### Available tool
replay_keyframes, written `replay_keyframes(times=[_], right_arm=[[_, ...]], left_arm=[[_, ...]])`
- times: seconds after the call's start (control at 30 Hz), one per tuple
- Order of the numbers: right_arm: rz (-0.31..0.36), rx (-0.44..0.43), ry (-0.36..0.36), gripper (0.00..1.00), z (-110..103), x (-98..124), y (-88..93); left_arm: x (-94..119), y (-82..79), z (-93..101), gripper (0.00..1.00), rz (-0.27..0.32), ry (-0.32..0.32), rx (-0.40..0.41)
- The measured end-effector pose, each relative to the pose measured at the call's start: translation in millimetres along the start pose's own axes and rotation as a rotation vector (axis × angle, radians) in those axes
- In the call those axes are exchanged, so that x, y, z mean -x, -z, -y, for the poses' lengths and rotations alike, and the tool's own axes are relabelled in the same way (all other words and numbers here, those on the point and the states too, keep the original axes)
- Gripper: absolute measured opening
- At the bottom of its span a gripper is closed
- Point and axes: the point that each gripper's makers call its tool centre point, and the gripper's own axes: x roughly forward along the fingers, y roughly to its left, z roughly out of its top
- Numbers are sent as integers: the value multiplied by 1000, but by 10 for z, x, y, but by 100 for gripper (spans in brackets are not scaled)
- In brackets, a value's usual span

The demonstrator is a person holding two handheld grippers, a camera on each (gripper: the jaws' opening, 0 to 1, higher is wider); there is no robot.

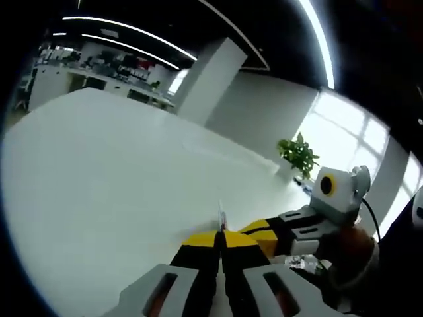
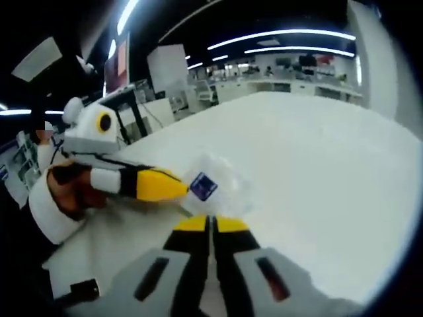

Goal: Arrange the skincare products in the storage area until every visible bottle or jar stands upright without overlapping.

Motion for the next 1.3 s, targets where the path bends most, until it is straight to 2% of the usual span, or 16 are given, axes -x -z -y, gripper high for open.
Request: replay_keyframes(times=[0.17, 0.33, 0.4, 0.5, 0.63, 0.67, 0.73, 0.77, 0.93, 1.3], right_arm=[[20, -9, 19, 12, 58, 22, -33], [61, -13, -20, 18, -31, 46, -120], [92, -30, -63, 20, -125, 50, -175], [114, -47, -89, 21, -188, 75, -209], [126, -58, -99, 19, -235, 95, -236], [127, -58, -100, 17, -246, 113, -232], [172, -50, -90, 6, -254, 160, -302], [172, -17, -86, 5, -267, 204, -306], [178, -17, -101, 4, -366, 268, -308], [185, 6, -89, 0, -496, 384, -256]], left_arm=[[68, -50, -8, 0, 19, 8, 15], [156, -60, 26, 0, 42, 35, 48], [205, -80, 82, 0, 63, 75, 86], [284, -94, 84, 0, 81, 86, 110], [370, -112, 117, 0, 102, 104, 129], [391, -113, 128, 0, 108, 108, 134], [423, -97, 143, 0, 108, 110, 138], [446, -89, 146, 0, 109, 108, 135], [523, -44, 183, 0, 110, 109, 140], [581, 16, 170, 0, 81, 40, 60]])
